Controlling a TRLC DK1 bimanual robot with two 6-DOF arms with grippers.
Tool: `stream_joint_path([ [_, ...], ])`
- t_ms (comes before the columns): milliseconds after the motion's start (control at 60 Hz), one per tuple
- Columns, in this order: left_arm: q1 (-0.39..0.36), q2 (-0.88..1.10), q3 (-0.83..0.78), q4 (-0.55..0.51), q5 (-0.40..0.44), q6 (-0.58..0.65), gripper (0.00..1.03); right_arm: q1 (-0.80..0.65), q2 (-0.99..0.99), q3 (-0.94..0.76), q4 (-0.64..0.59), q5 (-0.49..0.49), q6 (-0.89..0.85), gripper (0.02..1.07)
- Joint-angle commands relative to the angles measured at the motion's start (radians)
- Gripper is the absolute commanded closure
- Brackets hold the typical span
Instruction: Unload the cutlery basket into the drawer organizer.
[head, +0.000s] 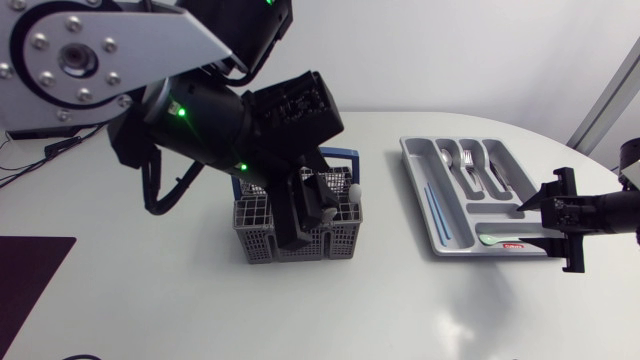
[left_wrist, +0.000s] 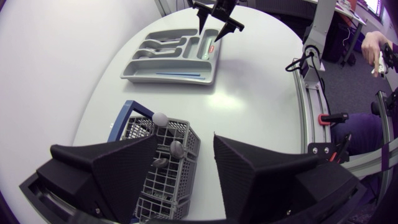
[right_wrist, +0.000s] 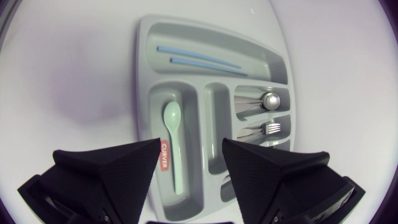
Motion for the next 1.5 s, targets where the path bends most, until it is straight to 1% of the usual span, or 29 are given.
stream_joint_path([
  [0,-0.009,-0.039,-0.040,0.001,-0.004,-0.025,0.23,0.037,-0.081,0.039,-0.111,-0.029,0.116,0.20],
  [33,-0.006,-0.048,-0.046,0.001,-0.004,-0.029,0.22,0.052,-0.105,0.041,-0.137,-0.038,0.149,0.20],
  [67,-0.004,-0.056,-0.052,0.001,-0.004,-0.030,0.20,0.083,-0.141,0.041,-0.145,-0.039,0.224,0.20],
  [133,-0.001,-0.077,-0.067,0.001,-0.004,-0.033,0.20,0.138,-0.181,0.059,-0.201,-0.045,0.342,0.20],
  [317,0.007,-0.120,-0.130,0.002,-0.002,-0.041,0.18,0.327,-0.242,0.076,-0.237,-0.052,0.738,0.20],
  [517,0.033,-0.138,-0.204,0.034,-0.002,-0.062,0.18,0.541,-0.236,0.127,-0.228,-0.035,1.123,0.20],
  [617,0.051,-0.157,-0.264,0.097,-0.002,-0.062,0.18,0.633,-0.197,0.162,-0.195,-0.029,1.316,0.20],
  [700,0.060,-0.161,-0.294,0.122,-0.002,-0.061,0.17,0.687,-0.148,0.183,-0.162,-0.027,1.439,0.20],
  [750,0.065,-0.168,-0.310,0.133,-0.002,-0.061,0.17,0.710,-0.115,0.197,-0.140,-0.029,1.495,0.21],
  [800,0.068,-0.181,-0.331,0.156,-0.002,-0.061,0.17,0.738,-0.081,0.214,-0.122,-0.029,1.541,0.27],
  [850,0.073,-0.191,-0.346,0.176,-0.002,-0.061,0.17,0.744,-0.050,0.231,-0.111,-0.030,1.578,0.30],
  [917,0.074,-0.200,-0.365,0.188,-0.002,-0.053,0.17,0.770,-0.023,0.249,-0.086,-0.030,1.630,0.31],
  [967,0.074,-0.207,-0.379,0.205,-0.002,-0.052,0.17,0.778,-0.004,0.257,-0.071,-0.033,1.663,0.37],
  [1017,0.077,-0.209,-0.386,0.214,-0.004,-0.050,0.17,0.791,0.004,0.259,-0.054,-0.033,1.687,0.39],
  [1050,0.082,-0.211,-0.392,0.217,-0.002,-0.048,0.17,0.798,0.013,0.257,-0.024,-0.030,1.724,0.43],
  [1100,0.090,-0.214,-0.397,0.218,-0.002,-0.045,0.17,0.808,0.025,0.260,-0.005,-0.027,1.748,0.45],
  [1183,0.093,-0.227,-0.412,0.235,-0.002,-0.044,0.17,0.824,0.051,0.272,0.010,-0.012,1.781,0.46],
  [1267,0.100,-0.238,-0.418,0.235,-0.001,-0.041,0.17,0.838,0.065,0.280,0.024,0.002,1.807,0.54],
  [1350,0.106,-0.244,-0.422,0.235,-0.001,-0.036,0.17,0.848,0.076,0.294,0.026,0.024,1.825,0.59],
  [1483,0.113,-0.258,-0.425,0.235,0.001,-0.029,0.17,0.859,0.091,0.297,0.030,0.045,1.856,0.61],
])
